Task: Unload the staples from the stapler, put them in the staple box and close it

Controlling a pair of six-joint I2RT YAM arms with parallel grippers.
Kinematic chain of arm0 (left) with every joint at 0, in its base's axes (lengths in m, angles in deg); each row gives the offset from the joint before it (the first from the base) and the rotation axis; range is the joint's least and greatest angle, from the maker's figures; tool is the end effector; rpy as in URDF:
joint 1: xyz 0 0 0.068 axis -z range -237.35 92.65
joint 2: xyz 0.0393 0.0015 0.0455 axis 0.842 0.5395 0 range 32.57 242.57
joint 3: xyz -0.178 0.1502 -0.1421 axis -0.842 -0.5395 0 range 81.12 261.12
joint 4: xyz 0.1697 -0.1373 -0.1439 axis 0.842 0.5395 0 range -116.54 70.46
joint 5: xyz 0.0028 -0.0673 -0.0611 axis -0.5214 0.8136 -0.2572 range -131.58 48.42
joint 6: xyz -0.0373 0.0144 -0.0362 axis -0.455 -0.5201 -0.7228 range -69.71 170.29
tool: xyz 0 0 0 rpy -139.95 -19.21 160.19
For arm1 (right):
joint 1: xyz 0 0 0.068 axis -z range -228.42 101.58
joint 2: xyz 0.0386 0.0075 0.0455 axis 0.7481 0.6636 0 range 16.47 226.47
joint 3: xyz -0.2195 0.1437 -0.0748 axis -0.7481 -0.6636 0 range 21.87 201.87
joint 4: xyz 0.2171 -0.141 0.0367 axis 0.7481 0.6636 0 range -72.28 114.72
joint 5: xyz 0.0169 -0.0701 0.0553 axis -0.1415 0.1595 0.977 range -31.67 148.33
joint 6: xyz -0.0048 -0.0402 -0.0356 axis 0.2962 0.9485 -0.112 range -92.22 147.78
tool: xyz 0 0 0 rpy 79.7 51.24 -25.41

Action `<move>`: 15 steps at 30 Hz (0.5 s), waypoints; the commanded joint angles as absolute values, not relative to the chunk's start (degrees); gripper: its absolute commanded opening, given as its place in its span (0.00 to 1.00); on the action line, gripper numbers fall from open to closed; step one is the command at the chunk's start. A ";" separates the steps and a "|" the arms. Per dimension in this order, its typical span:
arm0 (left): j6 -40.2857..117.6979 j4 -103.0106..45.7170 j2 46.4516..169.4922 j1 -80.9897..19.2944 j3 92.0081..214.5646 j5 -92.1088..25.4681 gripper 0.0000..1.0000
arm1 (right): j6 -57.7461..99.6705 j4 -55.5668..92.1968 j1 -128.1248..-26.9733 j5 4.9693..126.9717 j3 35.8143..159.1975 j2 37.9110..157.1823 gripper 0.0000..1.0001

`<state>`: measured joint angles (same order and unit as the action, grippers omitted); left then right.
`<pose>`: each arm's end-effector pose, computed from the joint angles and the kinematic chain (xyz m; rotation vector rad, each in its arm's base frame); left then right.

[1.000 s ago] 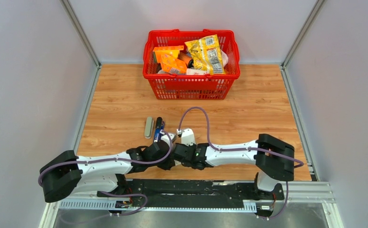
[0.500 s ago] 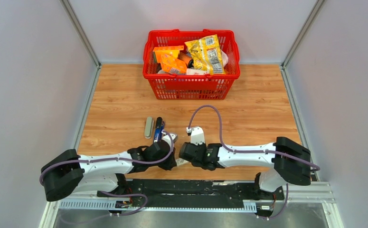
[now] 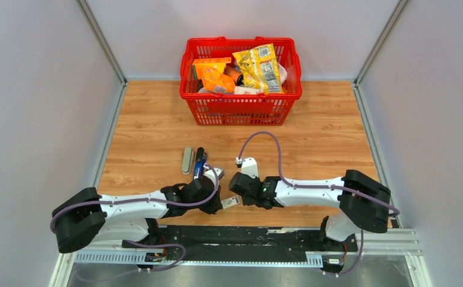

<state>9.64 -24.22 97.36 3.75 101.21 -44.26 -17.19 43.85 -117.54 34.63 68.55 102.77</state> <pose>0.0974 -0.1731 0.1425 0.4272 2.4994 -0.7368 0.1109 0.2506 0.1698 -0.4234 2.5328 0.1695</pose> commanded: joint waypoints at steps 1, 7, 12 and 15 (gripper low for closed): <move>10.47 -23.56 97.34 4.00 101.86 -45.27 0.00 | -15.29 39.25 -117.33 37.06 69.51 105.23 0.00; 10.21 -22.50 97.08 4.00 101.86 -45.89 0.00 | -14.85 38.47 -117.33 38.55 70.74 107.34 0.00; 10.03 -21.89 97.25 4.00 101.86 -46.33 0.00 | -14.59 37.15 -117.33 40.31 71.09 108.13 0.00; 9.94 -21.80 97.25 4.00 101.77 -46.33 0.00 | -14.50 36.53 -117.42 41.71 71.35 108.66 0.00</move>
<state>9.56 -24.15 97.34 3.75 101.21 -44.85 -15.29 39.19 -117.54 39.59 69.64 107.58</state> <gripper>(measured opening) 0.006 0.004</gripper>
